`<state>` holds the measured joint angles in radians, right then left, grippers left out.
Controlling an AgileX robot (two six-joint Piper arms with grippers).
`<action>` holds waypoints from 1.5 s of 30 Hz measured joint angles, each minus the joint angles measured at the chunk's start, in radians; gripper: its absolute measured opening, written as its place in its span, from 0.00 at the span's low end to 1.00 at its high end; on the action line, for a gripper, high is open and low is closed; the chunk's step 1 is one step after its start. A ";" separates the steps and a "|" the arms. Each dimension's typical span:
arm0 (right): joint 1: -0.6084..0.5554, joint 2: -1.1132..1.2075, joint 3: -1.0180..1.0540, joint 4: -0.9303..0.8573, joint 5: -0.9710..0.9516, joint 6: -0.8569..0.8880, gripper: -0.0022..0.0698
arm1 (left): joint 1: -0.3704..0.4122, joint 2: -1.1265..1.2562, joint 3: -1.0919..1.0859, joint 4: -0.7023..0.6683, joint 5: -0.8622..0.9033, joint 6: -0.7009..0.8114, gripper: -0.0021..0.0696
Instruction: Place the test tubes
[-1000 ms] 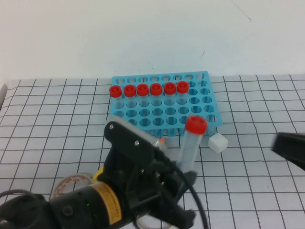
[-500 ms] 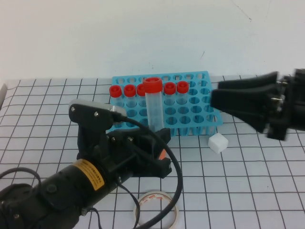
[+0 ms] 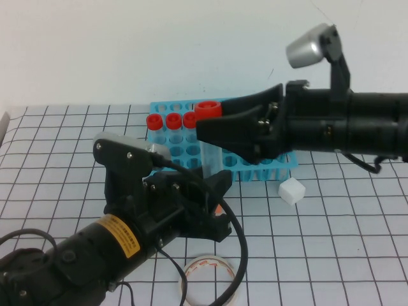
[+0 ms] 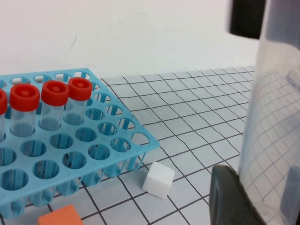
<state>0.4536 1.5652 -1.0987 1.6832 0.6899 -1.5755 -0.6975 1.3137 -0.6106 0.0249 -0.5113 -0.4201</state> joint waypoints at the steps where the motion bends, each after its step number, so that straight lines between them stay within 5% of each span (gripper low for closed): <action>1: 0.004 0.011 -0.014 0.000 -0.001 0.000 0.85 | 0.000 0.000 0.000 0.002 0.000 0.000 0.33; 12: 0.025 0.045 -0.061 0.005 -0.008 0.027 0.78 | 0.000 0.000 0.000 0.008 -0.002 0.004 0.33; 18: 0.025 0.045 -0.061 0.005 0.009 0.049 0.42 | 0.000 0.000 0.000 0.008 -0.005 0.001 0.33; 27: 0.025 0.045 -0.062 0.005 0.017 0.047 0.42 | 0.002 0.000 0.001 0.044 -0.011 -0.002 0.34; 34: 0.025 0.045 -0.062 0.005 0.027 0.016 0.42 | 0.013 -0.037 0.001 0.089 0.060 0.031 0.78; 37: 0.025 0.041 -0.062 0.005 0.019 0.006 0.42 | 0.040 -0.108 0.001 0.094 0.187 0.089 0.83; 39: 0.025 0.034 -0.062 0.005 0.008 0.004 0.42 | 0.065 -0.179 0.001 0.094 0.308 0.122 0.80; 42: 0.025 0.025 -0.062 0.005 0.001 0.002 0.42 | 0.092 -0.299 0.001 0.097 0.505 0.201 0.62; 44: 0.025 0.023 -0.062 0.005 0.001 -0.002 0.42 | 0.099 -0.380 0.001 0.105 0.626 0.258 0.42; 45: 0.025 0.022 -0.062 0.005 0.001 -0.003 0.42 | 0.099 -0.467 0.010 0.109 0.728 0.308 0.21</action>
<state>0.4785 1.5868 -1.1610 1.6882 0.6906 -1.5781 -0.5989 0.8467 -0.6005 0.1335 0.2163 -0.1124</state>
